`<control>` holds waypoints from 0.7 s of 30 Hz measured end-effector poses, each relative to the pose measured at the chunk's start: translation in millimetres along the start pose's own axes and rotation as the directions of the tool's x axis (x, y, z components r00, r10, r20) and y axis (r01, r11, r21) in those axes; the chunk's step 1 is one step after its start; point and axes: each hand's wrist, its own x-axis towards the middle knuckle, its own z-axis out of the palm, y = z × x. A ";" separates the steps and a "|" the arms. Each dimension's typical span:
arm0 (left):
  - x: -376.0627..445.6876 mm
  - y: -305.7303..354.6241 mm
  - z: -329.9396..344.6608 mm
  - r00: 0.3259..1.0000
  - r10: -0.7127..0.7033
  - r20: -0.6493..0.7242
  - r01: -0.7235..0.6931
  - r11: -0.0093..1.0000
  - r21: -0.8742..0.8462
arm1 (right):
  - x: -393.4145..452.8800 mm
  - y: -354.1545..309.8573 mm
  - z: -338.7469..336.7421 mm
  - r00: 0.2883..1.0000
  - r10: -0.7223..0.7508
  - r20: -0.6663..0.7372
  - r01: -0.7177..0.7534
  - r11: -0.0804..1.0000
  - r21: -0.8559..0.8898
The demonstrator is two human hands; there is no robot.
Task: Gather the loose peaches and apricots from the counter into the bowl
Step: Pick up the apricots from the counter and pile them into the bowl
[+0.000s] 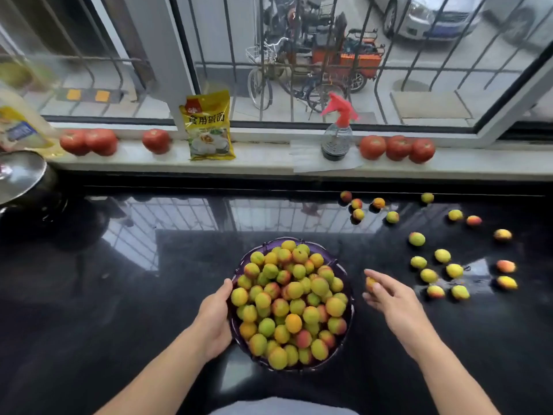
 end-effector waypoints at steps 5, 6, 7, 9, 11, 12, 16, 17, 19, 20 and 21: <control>-12.5 -28.0 -12.7 1.000 -0.007 -0.006 0.007 1.000 -0.027 | -37.0 -7.3 9.1 0.992 -0.079 0.098 0.086 0.994 -0.071; -15.4 -30.6 -14.9 1.000 -0.006 -0.008 0.006 1.000 -0.005 | -42.6 -10.0 15.2 0.983 -0.144 0.113 0.159 0.978 -0.137; -18.7 -31.5 -16.0 1.000 0.002 -0.016 -0.001 1.000 0.020 | -47.8 -11.4 23.0 0.967 -0.218 0.133 0.243 0.944 -0.222; -23.7 -31.5 -17.1 0.999 0.028 -0.031 -0.026 0.997 0.073 | -59.2 -13.1 42.3 0.926 -0.326 0.190 0.374 0.861 -0.345; -26.5 -30.0 -17.0 0.998 0.049 -0.034 -0.045 0.991 0.122 | -65.9 -12.9 61.7 0.883 -0.388 0.263 0.469 0.757 -0.455; -27.8 -29.3 -16.5 0.998 0.056 -0.034 -0.051 0.989 0.139 | -68.7 -13.5 70.3 0.863 -0.405 0.302 0.505 0.694 -0.513; -30.5 -27.7 -16.8 0.997 0.075 -0.035 -0.069 0.985 0.159 | -71.5 -7.4 95.7 0.709 -0.542 0.451 0.693 0.415 -0.590; -30.6 -27.5 -16.4 0.996 0.076 -0.038 -0.069 0.984 0.161 | -70.0 -4.5 100.4 0.674 -0.563 0.479 0.719 0.348 -0.602; -31.4 -27.0 -16.4 0.996 0.075 -0.040 -0.068 0.984 0.162 | -67.4 -1.9 107.2 0.642 -0.575 0.508 0.730 0.254 -0.635; -31.6 -27.0 -16.5 0.997 0.074 -0.039 -0.067 0.985 0.162 | -65.4 -0.6 108.5 0.636 -0.573 0.516 0.728 0.226 -0.647; -31.5 -27.1 -16.6 0.997 0.073 -0.038 -0.066 0.984 0.164 | -64.0 0.2 109.2 0.635 -0.565 0.527 0.726 0.205 -0.656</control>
